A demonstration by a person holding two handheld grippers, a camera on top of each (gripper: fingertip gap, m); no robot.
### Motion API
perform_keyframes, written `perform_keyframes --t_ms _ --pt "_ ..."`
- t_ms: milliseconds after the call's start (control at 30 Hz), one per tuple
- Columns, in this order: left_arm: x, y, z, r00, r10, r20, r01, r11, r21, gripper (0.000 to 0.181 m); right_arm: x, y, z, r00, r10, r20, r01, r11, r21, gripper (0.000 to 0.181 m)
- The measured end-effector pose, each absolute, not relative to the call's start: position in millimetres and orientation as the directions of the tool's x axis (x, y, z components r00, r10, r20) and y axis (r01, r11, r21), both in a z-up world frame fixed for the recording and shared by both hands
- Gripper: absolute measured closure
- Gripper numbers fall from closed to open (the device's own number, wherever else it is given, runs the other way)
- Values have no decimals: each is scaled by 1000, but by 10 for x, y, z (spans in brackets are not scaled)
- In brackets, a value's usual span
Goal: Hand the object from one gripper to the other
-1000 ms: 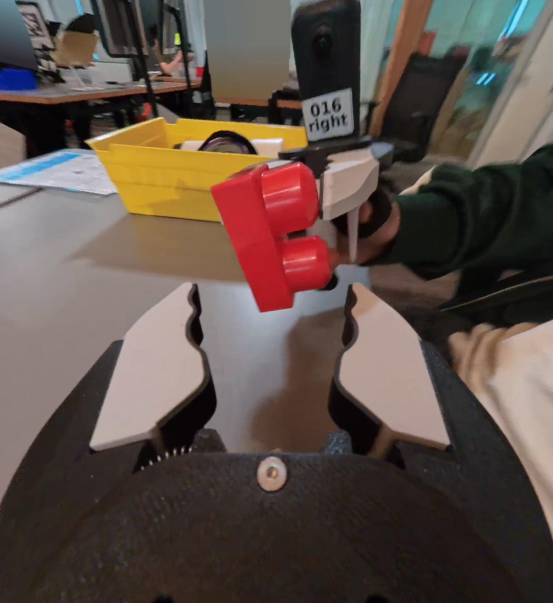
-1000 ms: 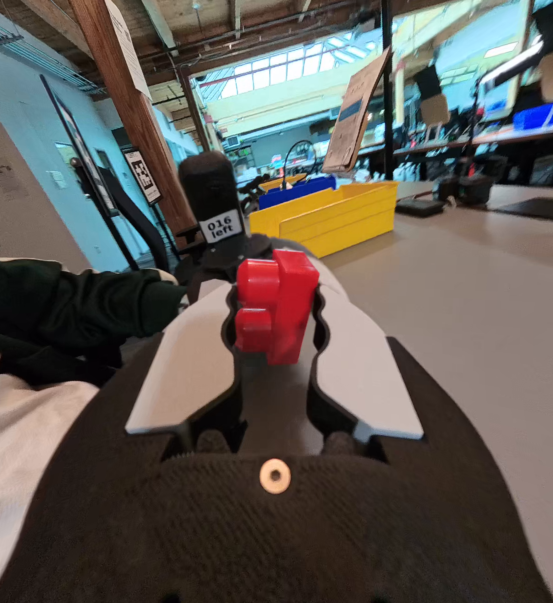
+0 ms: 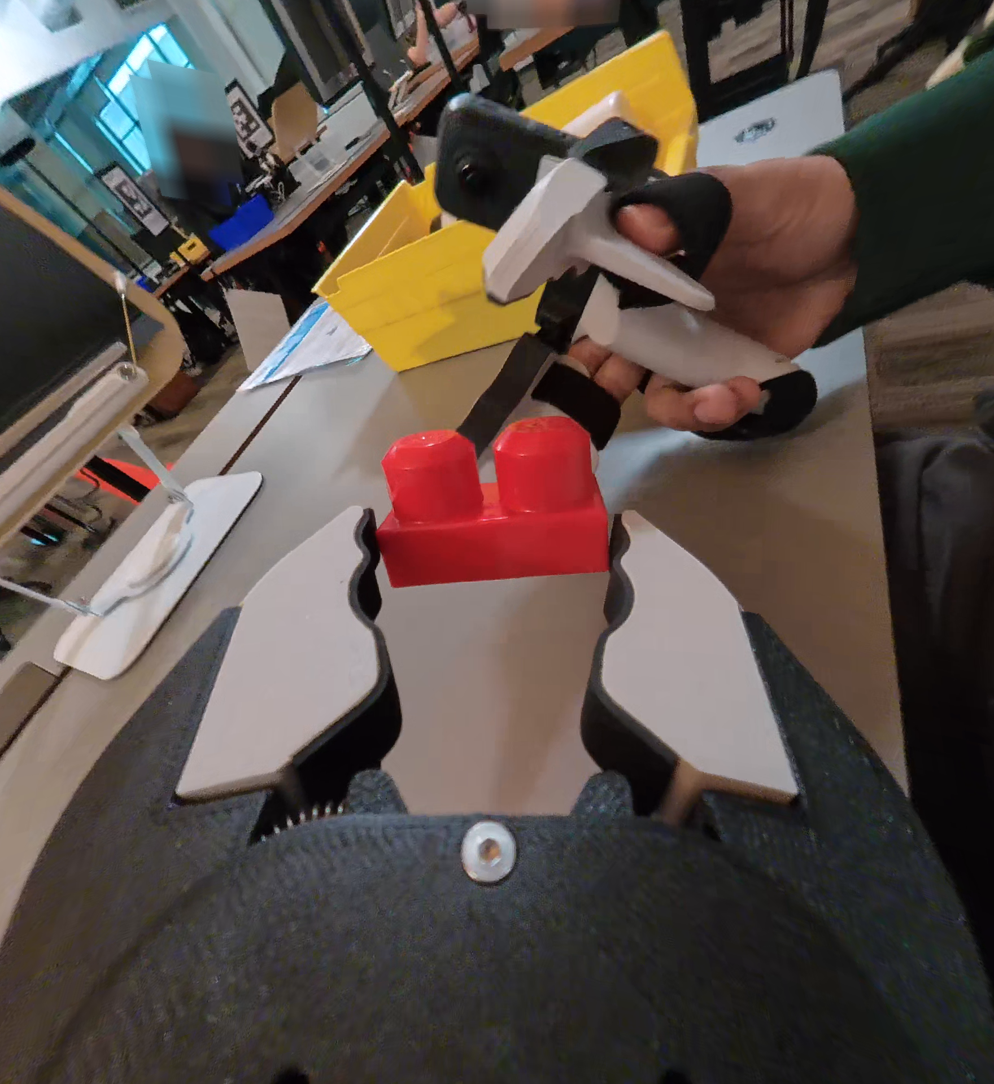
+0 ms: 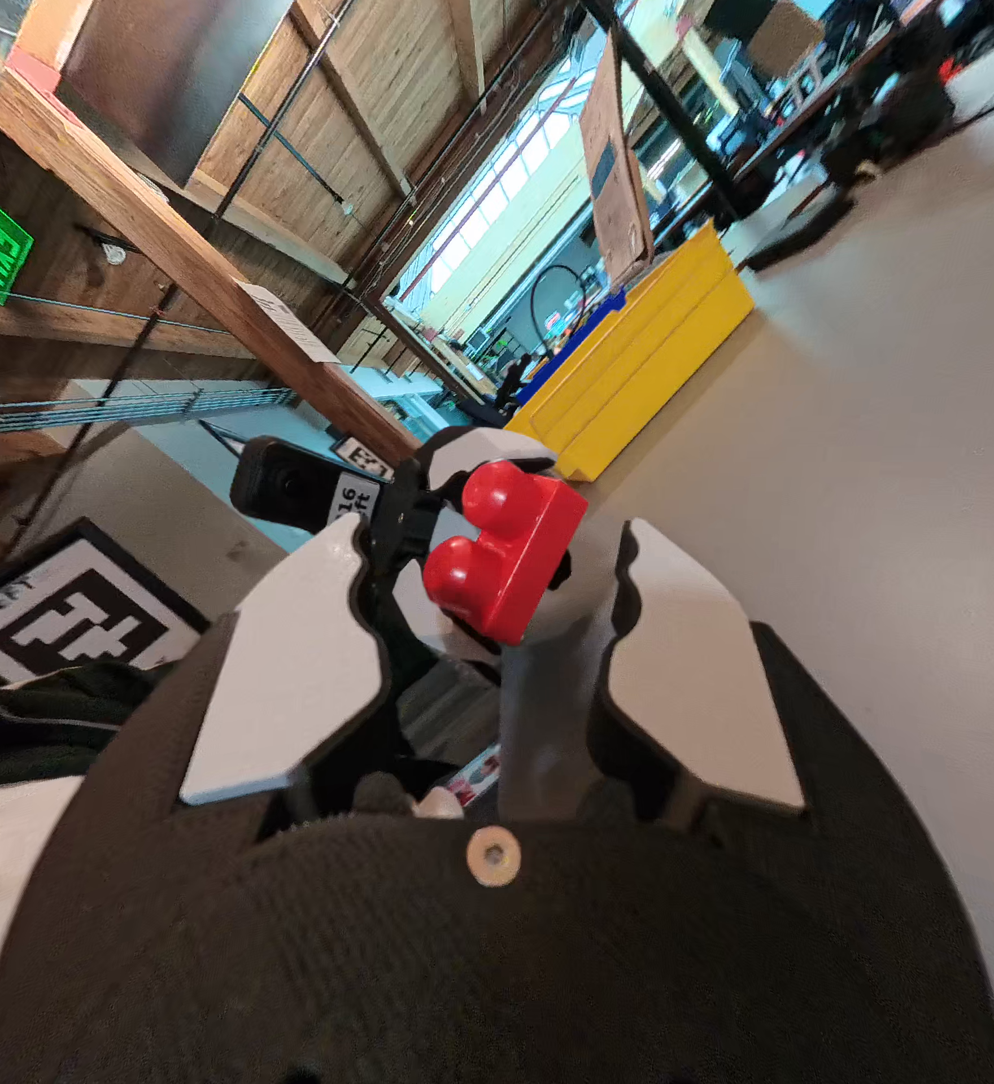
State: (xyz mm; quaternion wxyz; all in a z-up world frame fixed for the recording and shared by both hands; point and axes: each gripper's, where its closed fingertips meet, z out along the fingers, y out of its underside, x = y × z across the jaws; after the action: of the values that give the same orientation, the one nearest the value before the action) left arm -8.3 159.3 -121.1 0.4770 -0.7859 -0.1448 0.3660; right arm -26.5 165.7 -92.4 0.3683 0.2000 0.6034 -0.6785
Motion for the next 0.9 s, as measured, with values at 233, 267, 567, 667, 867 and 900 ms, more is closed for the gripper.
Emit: perform_keyframes --t_ms 233,267,567,667,867,900 --pt "-226 1396 -1158 611 702 -366 -23 -447 -894 107 -271 1612 -965 -835 -50 -549 550 -34 -834 113" --pt "-237 1379 -1169 600 705 -378 -17 -461 -887 107 -247 1585 -1013 -845 -19 -534 535 -5 -845 116" --pt "-250 1396 -1218 530 680 -506 -10 -592 -806 107 -130 1485 -1183 -858 68 -509 514 89 -853 126" --pt "-241 1443 -1231 528 679 -509 -3 -599 -801 106 -158 1503 -1135 -849 62 -525 528 48 -848 127" --pt "-234 1496 -1188 536 738 -410 39 -507 -861 106 -214 1569 -900 -908 65 -414 408 -89 -909 122" --pt "-234 1497 -1169 539 758 -367 52 -464 -884 106 -220 1587 -842 -924 77 -374 364 -117 -924 122"
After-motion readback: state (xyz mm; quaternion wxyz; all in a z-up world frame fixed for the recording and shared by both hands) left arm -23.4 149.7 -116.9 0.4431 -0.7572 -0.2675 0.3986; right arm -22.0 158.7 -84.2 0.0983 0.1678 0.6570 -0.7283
